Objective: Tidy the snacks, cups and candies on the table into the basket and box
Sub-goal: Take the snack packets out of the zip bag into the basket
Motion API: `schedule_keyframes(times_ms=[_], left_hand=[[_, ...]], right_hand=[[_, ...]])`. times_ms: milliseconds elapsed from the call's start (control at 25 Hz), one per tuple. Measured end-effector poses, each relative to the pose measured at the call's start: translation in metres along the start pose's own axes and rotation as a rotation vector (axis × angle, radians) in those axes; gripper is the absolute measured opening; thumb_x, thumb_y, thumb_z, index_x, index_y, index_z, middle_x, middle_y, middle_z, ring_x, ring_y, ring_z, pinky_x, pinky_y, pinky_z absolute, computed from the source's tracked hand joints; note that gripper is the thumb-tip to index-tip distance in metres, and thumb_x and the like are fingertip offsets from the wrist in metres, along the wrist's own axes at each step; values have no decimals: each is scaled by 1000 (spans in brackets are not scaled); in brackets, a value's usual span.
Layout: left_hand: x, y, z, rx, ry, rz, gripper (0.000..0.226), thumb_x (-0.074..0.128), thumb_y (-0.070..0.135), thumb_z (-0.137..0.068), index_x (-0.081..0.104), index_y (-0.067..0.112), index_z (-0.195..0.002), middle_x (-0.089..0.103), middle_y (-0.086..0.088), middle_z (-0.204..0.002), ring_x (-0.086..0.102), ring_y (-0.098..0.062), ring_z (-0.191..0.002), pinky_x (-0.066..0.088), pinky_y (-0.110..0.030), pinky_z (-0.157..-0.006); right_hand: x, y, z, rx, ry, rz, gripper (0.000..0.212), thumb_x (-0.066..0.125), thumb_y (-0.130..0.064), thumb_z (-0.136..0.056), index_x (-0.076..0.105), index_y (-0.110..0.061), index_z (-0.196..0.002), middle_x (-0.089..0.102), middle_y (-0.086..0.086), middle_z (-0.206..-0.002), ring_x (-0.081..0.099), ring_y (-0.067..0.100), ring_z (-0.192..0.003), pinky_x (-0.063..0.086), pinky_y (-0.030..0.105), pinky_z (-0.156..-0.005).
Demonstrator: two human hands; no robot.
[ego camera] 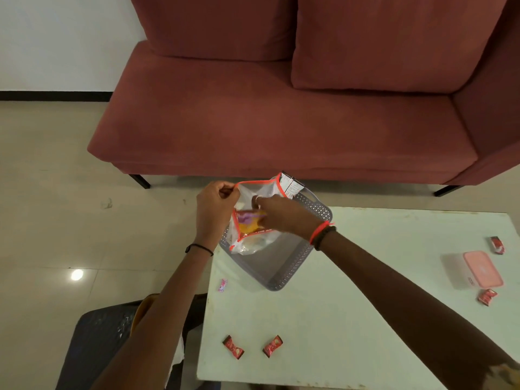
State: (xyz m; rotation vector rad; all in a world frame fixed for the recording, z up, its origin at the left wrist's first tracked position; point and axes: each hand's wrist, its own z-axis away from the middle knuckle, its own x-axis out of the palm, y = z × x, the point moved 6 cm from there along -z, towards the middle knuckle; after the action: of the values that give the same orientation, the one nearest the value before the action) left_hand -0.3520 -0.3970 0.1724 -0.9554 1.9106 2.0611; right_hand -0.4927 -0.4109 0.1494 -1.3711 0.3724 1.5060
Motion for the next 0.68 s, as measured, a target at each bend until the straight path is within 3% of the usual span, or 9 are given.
schedule_keyframes(times_ms=[120,200,240,320,400,520,680], left_hand=[[-8,-1,-12,-34,10,31,14,64,18,-85,70,5,-84,66,-6,-72,64,-24,-66,58,-45,-68],[-13,0,-18,-51,32,50,14,64,18,-84,69,4,-83,65,-7,-70,63,-24,-66,57,-50,-70],[-16,0,-21,-56,42,59,14,64,17,-84,69,4,-83,65,-7,-69,62,-24,-65,57,-50,-71],[-20,4,-26,-61,60,76,11,64,15,-84,69,6,-81,62,-3,-63,60,-21,-61,57,-49,-70],[-23,6,-30,-66,78,98,7,63,13,-84,68,8,-81,60,4,-59,57,-14,-54,57,-45,-68],[-25,4,-38,-81,94,105,10,62,11,-84,68,3,-85,59,7,-58,56,-1,-44,56,-39,-64],[-24,3,-48,-47,106,104,12,63,12,-85,68,2,-87,59,13,-53,55,7,-41,54,-29,-58]], right_hand=[[-48,18,17,61,150,-406,35,72,-12,-81,63,-7,-114,69,13,-103,65,26,-93,42,20,-71],[-68,48,30,163,268,-724,16,78,-11,-76,65,-11,-85,67,-2,-75,60,11,-69,43,11,-63],[-74,64,35,191,309,-909,17,79,-11,-74,64,-7,-81,65,-5,-72,59,7,-66,45,11,-64],[-82,103,43,219,417,-1157,34,78,-14,-74,66,2,-101,72,6,-91,65,14,-78,54,26,-77],[-80,146,48,267,552,-1284,45,79,-16,-74,64,-1,-114,73,10,-103,70,19,-85,56,32,-82],[-49,208,45,522,672,-1226,50,80,-15,-73,61,2,-116,70,10,-100,66,18,-82,57,29,-72],[13,252,22,762,483,-734,28,78,-18,-74,56,0,-76,49,10,-71,45,22,-73,33,32,-62]])
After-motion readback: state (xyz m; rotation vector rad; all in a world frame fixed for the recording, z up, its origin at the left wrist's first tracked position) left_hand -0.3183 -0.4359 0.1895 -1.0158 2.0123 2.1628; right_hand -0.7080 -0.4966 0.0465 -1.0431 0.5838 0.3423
